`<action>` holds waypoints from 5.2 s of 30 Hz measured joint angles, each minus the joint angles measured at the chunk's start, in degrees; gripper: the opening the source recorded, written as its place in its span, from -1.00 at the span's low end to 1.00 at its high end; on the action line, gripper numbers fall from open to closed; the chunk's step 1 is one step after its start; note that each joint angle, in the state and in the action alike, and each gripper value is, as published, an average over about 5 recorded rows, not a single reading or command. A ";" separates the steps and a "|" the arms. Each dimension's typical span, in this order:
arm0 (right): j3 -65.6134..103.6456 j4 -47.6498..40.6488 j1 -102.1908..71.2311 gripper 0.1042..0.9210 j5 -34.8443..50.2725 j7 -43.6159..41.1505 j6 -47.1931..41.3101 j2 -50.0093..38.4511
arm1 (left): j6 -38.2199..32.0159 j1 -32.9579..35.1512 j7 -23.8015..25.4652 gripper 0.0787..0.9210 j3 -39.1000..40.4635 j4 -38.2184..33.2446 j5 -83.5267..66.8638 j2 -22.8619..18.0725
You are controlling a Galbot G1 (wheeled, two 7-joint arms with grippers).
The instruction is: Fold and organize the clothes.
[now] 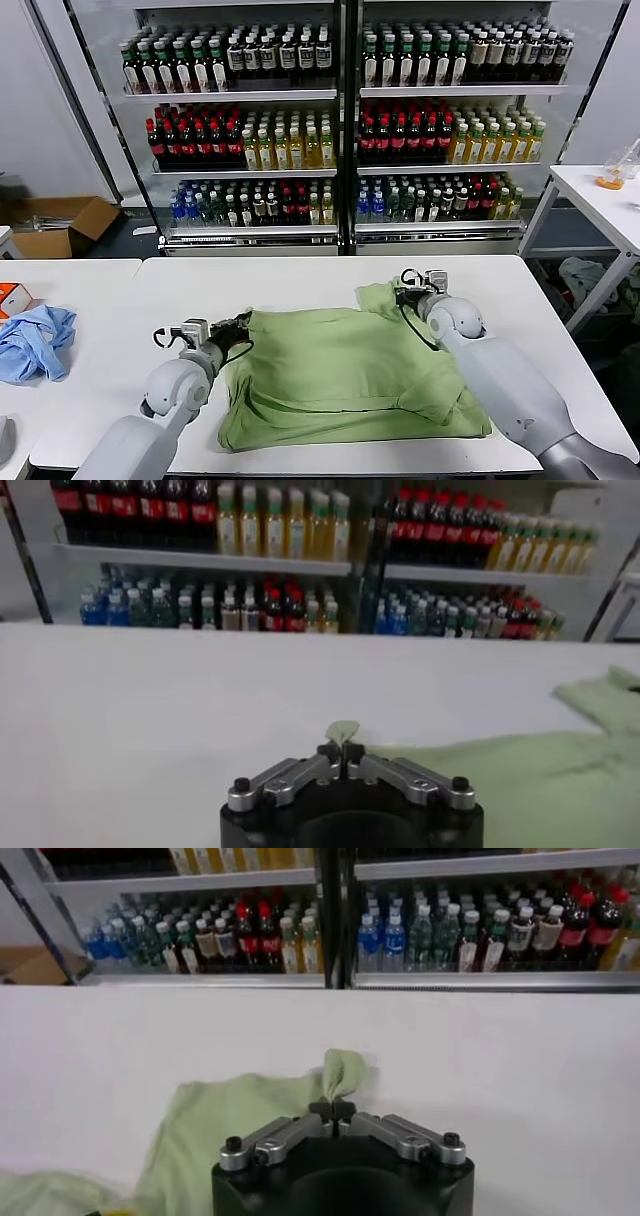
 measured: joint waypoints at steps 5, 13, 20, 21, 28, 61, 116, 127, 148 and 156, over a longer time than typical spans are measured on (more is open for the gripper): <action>3.53 6.62 -3.66 -1.00 1.12 0.61 -0.28 -2.92 | -0.71 1.87 0.12 -0.95 -1.62 -3.32 -1.63 0.90; 10.57 18.97 -12.58 -1.00 2.68 1.49 -0.33 -8.20 | -0.75 6.65 0.25 -0.96 -5.14 -9.24 -3.97 2.60; 18.04 29.64 -23.57 -1.00 3.31 2.08 -0.42 -12.04 | -0.28 12.11 0.59 -0.96 -8.64 -14.53 -5.77 4.03; 19.15 30.98 -25.12 -1.00 3.33 2.21 -0.44 -12.38 | -0.19 12.96 0.65 -0.96 -9.08 -15.24 -5.92 4.24; 26.75 38.44 -35.54 -1.00 3.11 3.19 -0.52 -13.53 | 0.86 18.85 1.11 -0.96 -10.60 -19.44 -5.68 5.33; 32.04 44.82 -51.59 0.29 -4.80 5.44 -0.46 -11.12 | 1.58 28.71 -1.12 0.37 -10.55 -24.53 6.49 0.09; 31.30 43.88 -50.43 0.76 -5.09 6.93 -0.30 -11.61 | -1.88 34.64 -1.11 -0.98 -30.93 -22.70 4.41 2.17; 31.09 44.56 -50.77 0.76 -5.60 7.09 -0.30 -12.04 | 0.33 34.65 -1.39 -0.98 -36.27 -27.23 -9.27 3.89; 30.27 44.59 -50.59 0.76 -5.78 6.83 -0.30 -13.33 | -0.86 29.12 -2.01 -0.99 -16.10 -30.48 -26.58 -10.78; 30.18 44.51 -50.27 0.76 -5.66 6.73 -0.30 -13.60 | -1.24 25.02 -2.03 -0.93 -8.77 -25.10 -25.92 -14.47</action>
